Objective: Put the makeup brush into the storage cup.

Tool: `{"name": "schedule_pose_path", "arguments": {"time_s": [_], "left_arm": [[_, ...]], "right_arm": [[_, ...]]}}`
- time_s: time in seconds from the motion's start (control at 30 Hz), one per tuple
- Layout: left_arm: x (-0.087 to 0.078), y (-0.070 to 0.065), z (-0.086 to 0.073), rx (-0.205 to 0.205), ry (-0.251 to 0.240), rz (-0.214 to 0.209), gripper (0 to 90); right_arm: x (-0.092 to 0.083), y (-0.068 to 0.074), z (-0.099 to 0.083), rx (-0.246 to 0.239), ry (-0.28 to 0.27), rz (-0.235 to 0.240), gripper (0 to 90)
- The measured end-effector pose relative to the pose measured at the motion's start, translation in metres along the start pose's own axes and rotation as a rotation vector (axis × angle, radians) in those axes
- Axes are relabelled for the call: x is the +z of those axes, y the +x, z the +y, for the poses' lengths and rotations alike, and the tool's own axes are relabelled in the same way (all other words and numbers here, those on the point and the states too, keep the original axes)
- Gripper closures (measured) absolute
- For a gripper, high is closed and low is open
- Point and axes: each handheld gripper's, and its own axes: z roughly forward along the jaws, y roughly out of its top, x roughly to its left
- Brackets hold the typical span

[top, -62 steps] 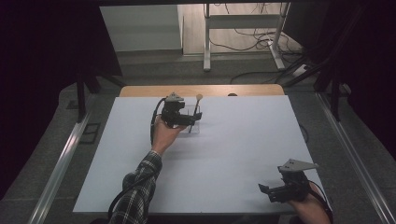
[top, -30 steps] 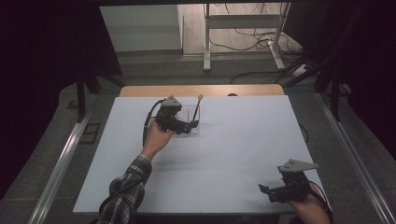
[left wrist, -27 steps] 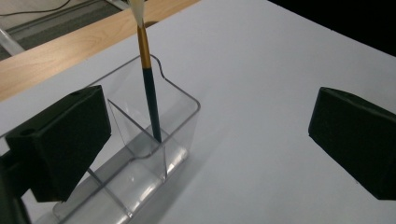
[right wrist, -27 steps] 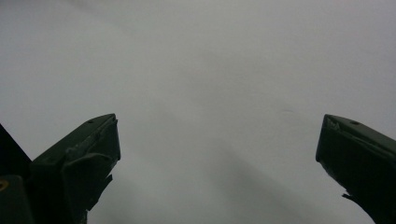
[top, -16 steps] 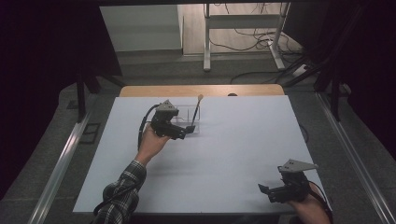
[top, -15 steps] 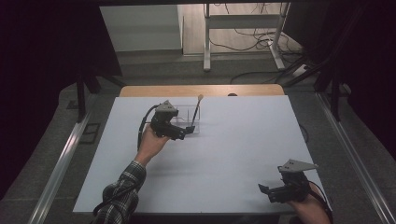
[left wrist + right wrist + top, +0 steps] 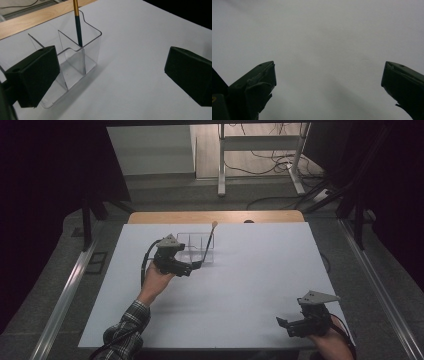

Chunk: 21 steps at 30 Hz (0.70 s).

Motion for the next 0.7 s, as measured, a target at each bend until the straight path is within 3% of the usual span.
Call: {"name": "schedule_pose_path", "arguments": {"time_s": [0.2, 0.33, 0.7], "left_arm": [[-0.005, -0.005, -0.004, 0.011, 0.009, -0.003, 0.9], [-0.007, -0.008, -0.007, 0.035, 0.034, 0.018, 0.8], [-0.015, -0.014, -0.015, 0.036, 0.032, -0.007, 0.7]], "right_arm": [[0.000, 0.000, 0.000, 0.001, -0.005, 0.003, 0.0], [-0.001, -0.001, 0.000, 0.003, -0.009, 0.003, 0.0], [-0.001, 0.000, 0.000, 0.006, -0.012, 0.004, 0.0]]}}
